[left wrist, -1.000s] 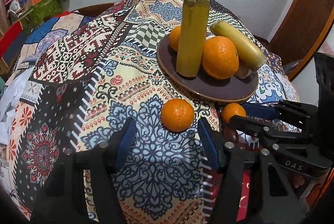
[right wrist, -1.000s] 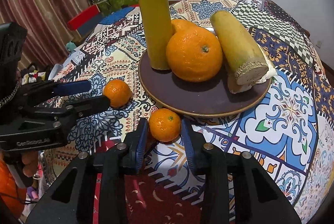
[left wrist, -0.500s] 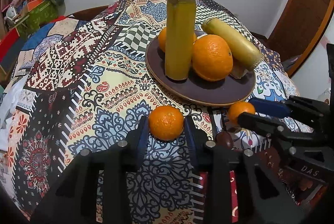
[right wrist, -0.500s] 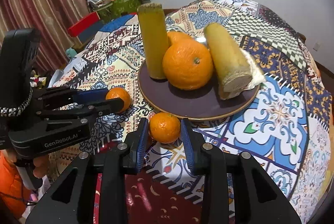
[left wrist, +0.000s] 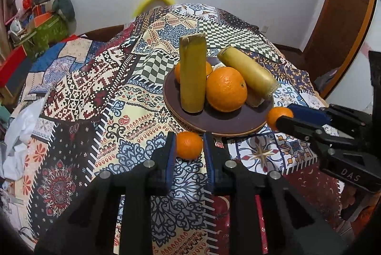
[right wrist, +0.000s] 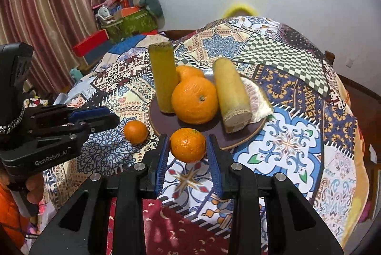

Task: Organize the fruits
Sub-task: 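Grasp a small mandarin with right tool while left tool approaches another mandarin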

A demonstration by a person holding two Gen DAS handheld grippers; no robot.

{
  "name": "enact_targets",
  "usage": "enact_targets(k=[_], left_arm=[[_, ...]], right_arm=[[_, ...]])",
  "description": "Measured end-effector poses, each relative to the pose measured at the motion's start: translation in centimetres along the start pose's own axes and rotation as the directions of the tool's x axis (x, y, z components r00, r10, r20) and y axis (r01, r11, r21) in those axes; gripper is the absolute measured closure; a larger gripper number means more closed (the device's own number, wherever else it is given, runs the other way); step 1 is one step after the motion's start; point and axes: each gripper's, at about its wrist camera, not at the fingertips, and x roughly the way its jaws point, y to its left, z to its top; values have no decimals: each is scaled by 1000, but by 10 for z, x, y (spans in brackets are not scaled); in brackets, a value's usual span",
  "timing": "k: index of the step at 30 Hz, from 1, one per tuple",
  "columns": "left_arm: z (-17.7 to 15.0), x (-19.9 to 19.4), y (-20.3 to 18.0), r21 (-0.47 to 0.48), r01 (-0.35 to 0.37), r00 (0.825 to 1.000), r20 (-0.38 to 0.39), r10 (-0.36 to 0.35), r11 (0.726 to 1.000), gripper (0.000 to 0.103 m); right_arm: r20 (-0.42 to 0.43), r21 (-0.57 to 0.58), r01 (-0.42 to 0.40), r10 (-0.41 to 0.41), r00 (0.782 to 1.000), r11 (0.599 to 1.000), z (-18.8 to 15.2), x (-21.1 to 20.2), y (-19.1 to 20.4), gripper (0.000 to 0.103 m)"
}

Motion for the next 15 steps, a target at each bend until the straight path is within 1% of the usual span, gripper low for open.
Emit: enact_targets(k=[2, 3, 7, 11, 12, 13, 15], left_arm=[[-2, 4, -2, 11, -20, 1000, -14, 21, 1000, 80], [-4, 8, -2, 18, -25, 999, -27, 26, 1000, 79], [-16, 19, 0, 25, -48, 997, -58, 50, 999, 64], [-21, 27, 6, 22, -55, 995, -79, 57, 998, 62], [-21, 30, 7, 19, -55, 995, -81, 57, 998, 60], [-19, 32, 7, 16, -51, 995, -80, 52, 999, 56], [-17, 35, 7, 16, -44, 996, -72, 45, 999, 54]], right_arm=[[2, 4, -1, 1, 1000, 1000, 0, 0, -3, 74], [3, 6, 0, 0, 1000, 1000, 0, 1, -4, 74], [2, 12, 2, -2, 1000, 1000, -2, 3, -8, 74], [-4, 10, 9, -9, 1000, 1000, -1, 8, -10, 74], [-6, 11, 9, -9, 1000, 1000, -1, 9, -11, 74], [-8, 13, 9, -9, 1000, 1000, -1, 11, -13, 74], [-11, 17, 10, -9, 1000, 1000, 0, 14, -15, 74]])
